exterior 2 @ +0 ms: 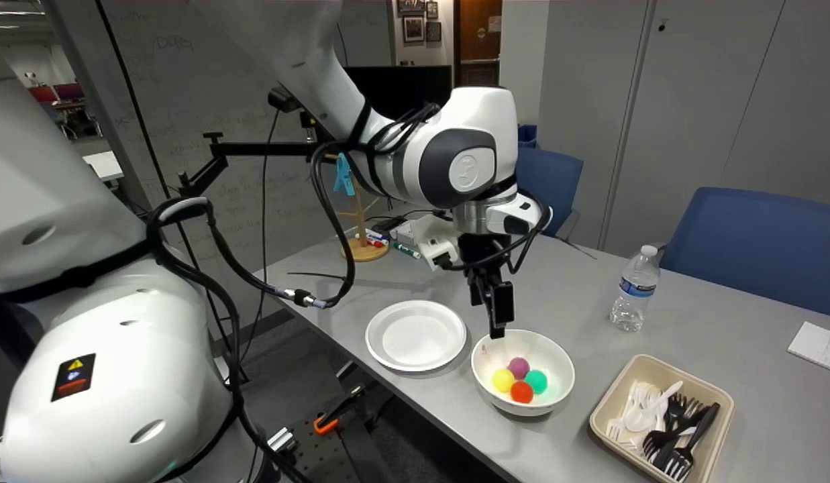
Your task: Move the green and purple objects from the bowl to the plate respectively
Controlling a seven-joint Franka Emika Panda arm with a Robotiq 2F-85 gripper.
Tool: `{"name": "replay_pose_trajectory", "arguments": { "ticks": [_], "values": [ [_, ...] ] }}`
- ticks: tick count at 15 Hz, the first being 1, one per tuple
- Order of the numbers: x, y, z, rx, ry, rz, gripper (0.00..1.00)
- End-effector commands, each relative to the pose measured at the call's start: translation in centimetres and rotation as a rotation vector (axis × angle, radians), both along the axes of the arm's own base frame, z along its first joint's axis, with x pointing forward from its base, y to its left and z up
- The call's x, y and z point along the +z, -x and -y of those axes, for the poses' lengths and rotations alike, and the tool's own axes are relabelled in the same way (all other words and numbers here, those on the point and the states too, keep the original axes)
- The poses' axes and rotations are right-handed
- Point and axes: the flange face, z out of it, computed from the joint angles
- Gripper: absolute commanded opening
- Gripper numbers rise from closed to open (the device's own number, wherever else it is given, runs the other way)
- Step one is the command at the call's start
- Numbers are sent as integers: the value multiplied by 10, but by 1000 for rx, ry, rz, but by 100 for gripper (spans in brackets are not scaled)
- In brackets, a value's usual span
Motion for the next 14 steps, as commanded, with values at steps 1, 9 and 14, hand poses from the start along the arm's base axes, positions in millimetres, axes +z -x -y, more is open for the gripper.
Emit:
{"name": "replay_pose_trajectory", "arguments": {
  "ticks": [1,9,14],
  "values": [
    [-21,-18,14,-67,23,54,100],
    [-41,-23,20,-190,25,64,100],
    [-45,-26,22,-216,24,59,100]
  ]
}}
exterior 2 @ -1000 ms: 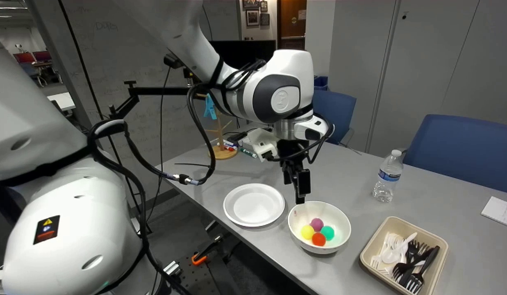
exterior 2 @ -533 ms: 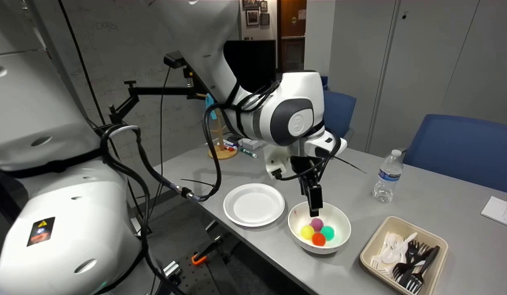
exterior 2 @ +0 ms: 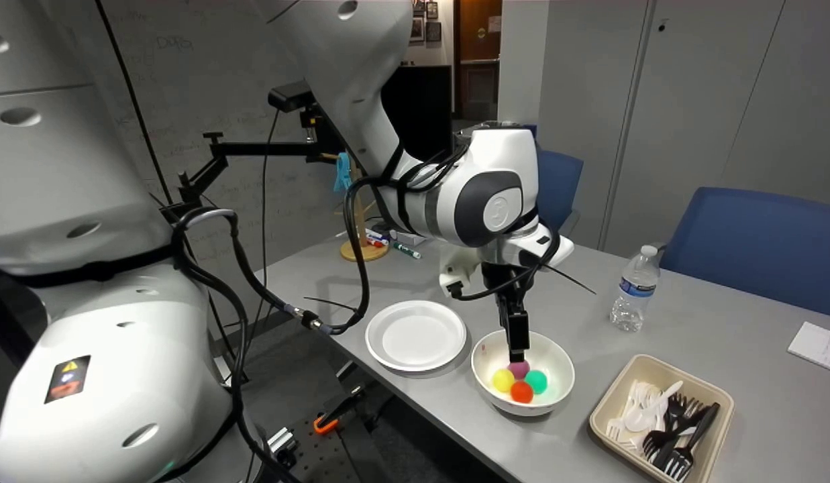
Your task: Move the green and purple objects from the bowl to the plate respectively
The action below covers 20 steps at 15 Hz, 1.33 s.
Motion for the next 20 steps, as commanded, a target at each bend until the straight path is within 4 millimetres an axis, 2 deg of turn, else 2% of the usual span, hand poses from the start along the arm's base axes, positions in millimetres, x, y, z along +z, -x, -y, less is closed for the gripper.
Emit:
{"name": "replay_pose_trajectory", "arguments": {
  "ticks": [1,20],
  "values": [
    [1,0,0,0,0,0,100],
    [2,-2,2,-83,-8,26,100]
  ]
}}
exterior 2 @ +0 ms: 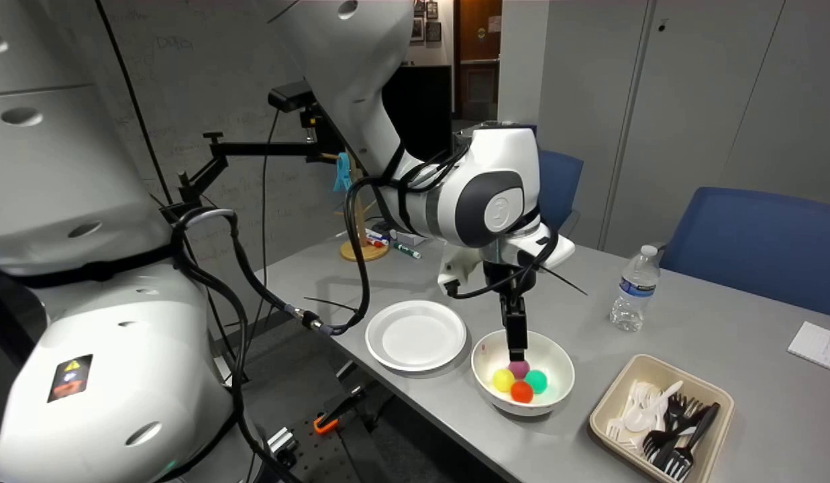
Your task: Move the green and purple objects from the bowl to the plate respectively
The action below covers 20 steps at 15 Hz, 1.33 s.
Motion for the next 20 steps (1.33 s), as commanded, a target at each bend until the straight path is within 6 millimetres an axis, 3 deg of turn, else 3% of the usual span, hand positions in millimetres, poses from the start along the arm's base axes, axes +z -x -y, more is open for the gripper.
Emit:
{"name": "replay_pose_trajectory", "arguments": {
  "ticks": [1,20],
  "values": [
    [1,0,0,-1,0,-1,100],
    [2,-4,-1,27,-16,43,100]
  ]
}}
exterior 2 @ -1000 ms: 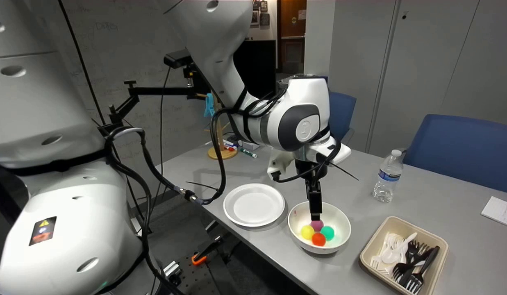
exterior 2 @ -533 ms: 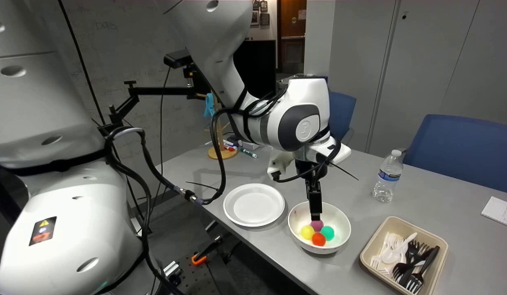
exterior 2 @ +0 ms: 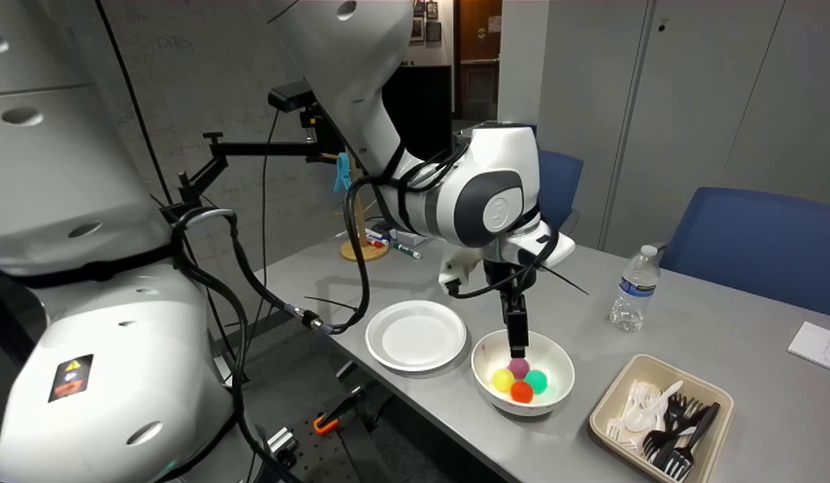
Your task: Move the green and purple objects from the bowl to the plate respectively
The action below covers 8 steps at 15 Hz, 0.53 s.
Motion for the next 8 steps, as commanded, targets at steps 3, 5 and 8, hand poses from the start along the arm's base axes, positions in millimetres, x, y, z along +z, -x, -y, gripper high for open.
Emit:
{"name": "replay_pose_trajectory", "arguments": {
  "ticks": [3,5,8],
  "values": [
    [30,-9,-9,-5,-17,27,100],
    [20,-9,-6,-5,-9,34,100],
    [24,-11,-8,-9,-11,38,100]
  ]
}}
